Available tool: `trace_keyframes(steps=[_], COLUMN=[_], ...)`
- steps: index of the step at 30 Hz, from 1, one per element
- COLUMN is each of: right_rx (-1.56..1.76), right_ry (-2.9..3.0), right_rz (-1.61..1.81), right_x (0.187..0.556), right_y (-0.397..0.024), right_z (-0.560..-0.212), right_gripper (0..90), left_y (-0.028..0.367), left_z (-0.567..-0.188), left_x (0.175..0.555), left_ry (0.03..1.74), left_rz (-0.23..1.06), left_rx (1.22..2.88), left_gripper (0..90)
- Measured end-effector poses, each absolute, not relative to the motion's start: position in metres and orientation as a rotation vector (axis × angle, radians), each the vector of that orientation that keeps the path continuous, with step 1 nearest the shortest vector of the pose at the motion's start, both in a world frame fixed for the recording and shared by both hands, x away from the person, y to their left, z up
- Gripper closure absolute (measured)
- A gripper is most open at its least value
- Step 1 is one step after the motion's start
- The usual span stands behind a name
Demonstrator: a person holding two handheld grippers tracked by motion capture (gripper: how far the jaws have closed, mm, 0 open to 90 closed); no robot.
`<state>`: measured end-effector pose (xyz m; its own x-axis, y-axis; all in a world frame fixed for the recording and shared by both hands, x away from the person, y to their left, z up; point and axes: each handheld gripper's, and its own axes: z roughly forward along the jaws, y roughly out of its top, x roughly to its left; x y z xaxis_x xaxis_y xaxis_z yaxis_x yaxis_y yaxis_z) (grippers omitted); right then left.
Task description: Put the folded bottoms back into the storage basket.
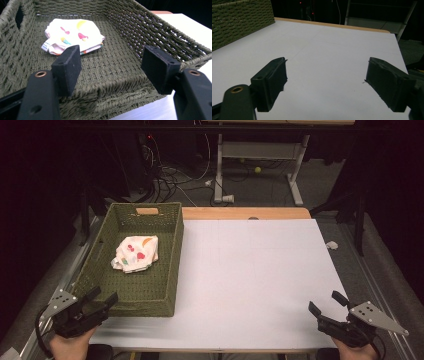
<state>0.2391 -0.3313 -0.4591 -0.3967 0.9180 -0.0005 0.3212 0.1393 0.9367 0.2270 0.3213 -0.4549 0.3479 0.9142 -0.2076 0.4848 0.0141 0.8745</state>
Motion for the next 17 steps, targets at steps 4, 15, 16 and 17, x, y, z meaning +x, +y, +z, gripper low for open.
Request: trace_keyframes(steps=[4,15,16,17], right_rx=[1.19,1.186,1.185,1.185], right_ry=[1.812,1.817,1.817,1.817], right_rz=[1.257,1.255,1.255,1.255], right_x=[0.239,0.2391,0.2391,0.2393], right_y=[-0.3313,-0.3308,-0.3307,-0.3307], right_z=[-0.459,-0.459,-0.459,-0.459], right_gripper=[17.8,17.9,17.9,17.9], left_y=[0.3207,0.3194,0.3194,0.3194], left_z=[-0.4584,-0.4606,-0.4606,-0.4606], left_x=[0.2256,0.2221,0.2222,0.2222], left_ry=[1.274,1.27,1.27,1.27], left_rz=[0.562,0.592,0.592,0.592], left_rx=[1.615,1.593,1.593,1.593], left_gripper=[31.1,31.1,31.1,31.1])
